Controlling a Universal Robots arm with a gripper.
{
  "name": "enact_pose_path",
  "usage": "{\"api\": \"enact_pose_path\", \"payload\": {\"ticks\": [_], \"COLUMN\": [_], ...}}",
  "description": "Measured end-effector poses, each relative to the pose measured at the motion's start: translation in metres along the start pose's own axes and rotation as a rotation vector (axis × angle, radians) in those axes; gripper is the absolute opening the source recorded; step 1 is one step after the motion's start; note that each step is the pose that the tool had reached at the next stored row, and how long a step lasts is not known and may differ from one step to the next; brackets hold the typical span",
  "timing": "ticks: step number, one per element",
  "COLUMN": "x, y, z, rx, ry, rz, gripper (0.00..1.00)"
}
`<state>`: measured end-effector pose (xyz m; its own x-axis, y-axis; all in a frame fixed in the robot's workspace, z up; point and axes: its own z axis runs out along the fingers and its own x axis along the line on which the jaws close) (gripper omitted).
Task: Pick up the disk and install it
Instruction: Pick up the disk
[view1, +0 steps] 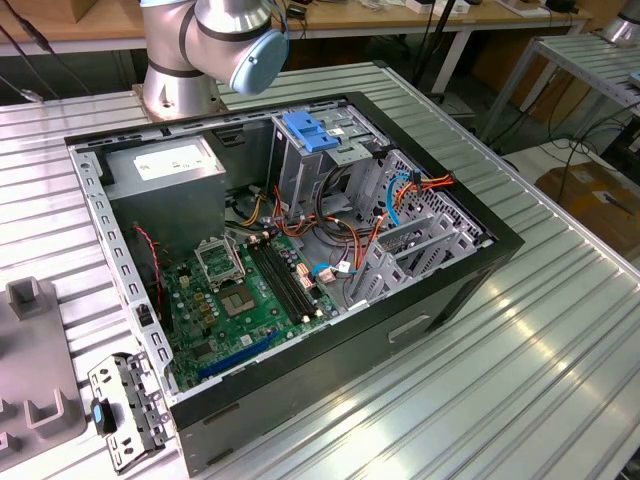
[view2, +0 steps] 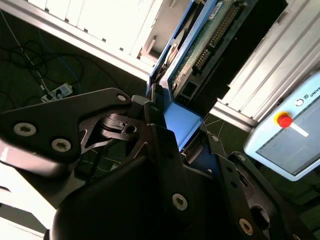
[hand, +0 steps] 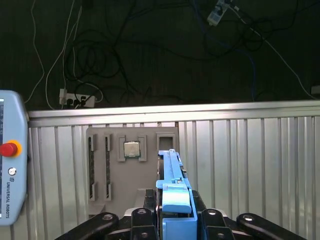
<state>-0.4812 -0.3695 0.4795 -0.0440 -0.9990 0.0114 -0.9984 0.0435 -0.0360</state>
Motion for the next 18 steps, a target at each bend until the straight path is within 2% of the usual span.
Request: {"api": "enact_pose_path", "payload": {"ticks": [18], "x": [0.0003], "y": [-0.0007], "z": [-0.0212], "rx": [0.0001], "ry": [0.0], "rz": [0.0], "gripper": [0.37]}}
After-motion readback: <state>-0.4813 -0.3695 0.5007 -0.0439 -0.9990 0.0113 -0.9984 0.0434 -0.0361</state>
